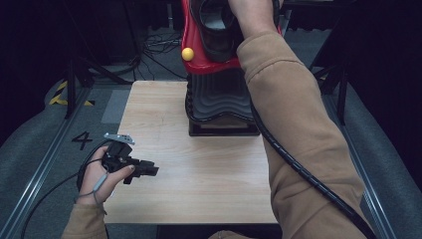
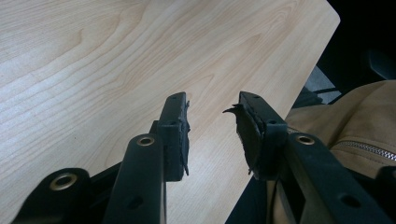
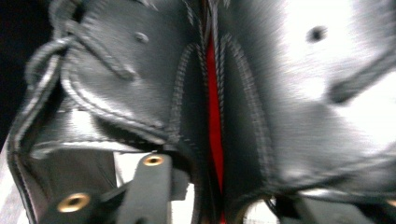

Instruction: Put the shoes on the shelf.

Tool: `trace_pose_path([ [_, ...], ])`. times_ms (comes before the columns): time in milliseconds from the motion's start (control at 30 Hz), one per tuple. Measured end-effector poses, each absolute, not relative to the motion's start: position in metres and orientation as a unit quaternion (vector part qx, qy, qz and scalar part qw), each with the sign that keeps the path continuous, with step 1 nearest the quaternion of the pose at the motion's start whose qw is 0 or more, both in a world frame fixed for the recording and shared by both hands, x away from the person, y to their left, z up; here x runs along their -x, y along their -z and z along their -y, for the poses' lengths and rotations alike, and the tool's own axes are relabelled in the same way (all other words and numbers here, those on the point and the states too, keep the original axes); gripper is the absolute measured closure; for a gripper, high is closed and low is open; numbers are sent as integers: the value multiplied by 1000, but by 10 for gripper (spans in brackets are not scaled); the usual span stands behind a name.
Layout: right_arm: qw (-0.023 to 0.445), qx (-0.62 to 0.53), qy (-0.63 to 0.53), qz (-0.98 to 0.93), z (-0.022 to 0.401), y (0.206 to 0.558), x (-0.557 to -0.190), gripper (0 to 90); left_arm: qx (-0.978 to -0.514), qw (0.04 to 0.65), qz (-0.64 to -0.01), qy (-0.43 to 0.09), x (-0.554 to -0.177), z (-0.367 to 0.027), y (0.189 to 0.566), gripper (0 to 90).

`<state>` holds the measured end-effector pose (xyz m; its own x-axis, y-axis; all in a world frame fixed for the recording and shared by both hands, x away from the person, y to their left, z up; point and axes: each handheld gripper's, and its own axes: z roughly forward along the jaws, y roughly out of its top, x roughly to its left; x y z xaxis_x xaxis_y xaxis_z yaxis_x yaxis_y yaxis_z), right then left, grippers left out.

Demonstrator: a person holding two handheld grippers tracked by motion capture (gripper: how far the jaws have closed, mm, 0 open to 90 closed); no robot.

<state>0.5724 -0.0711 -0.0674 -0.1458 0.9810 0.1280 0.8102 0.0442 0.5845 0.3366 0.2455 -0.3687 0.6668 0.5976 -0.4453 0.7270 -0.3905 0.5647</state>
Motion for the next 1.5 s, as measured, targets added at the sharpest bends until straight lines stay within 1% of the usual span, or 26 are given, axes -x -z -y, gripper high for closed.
trace_pose_path([
  [133, 141, -629, -275, -713, 82, 71, -570, 524, -833, 380, -395, 83, -336, -242, 366, 637],
  [300, 125, -618, -279, -725, 92, 66, -560, 489, -837, 374, -391, 85, -338, -234, 366, 637],
  [667, 123, -574, -271, -762, 114, 46, -526, 454, -843, 370, -380, 84, -341, -224, 364, 637],
  [700, 125, -568, -273, -767, 117, 46, -522, 443, -844, 369, -380, 84, -341, -223, 364, 637],
  [900, 118, -530, -264, -797, 137, 46, -499, 443, -847, 363, -379, 83, -344, -218, 364, 637],
  [1267, 125, -482, -274, -823, 178, 48, -458, 425, -852, 353, -377, 82, -346, -209, 365, 637],
  [1500, 137, -453, -284, -834, 206, 49, -434, 425, -852, 350, -381, 78, -343, -210, 364, 637],
])
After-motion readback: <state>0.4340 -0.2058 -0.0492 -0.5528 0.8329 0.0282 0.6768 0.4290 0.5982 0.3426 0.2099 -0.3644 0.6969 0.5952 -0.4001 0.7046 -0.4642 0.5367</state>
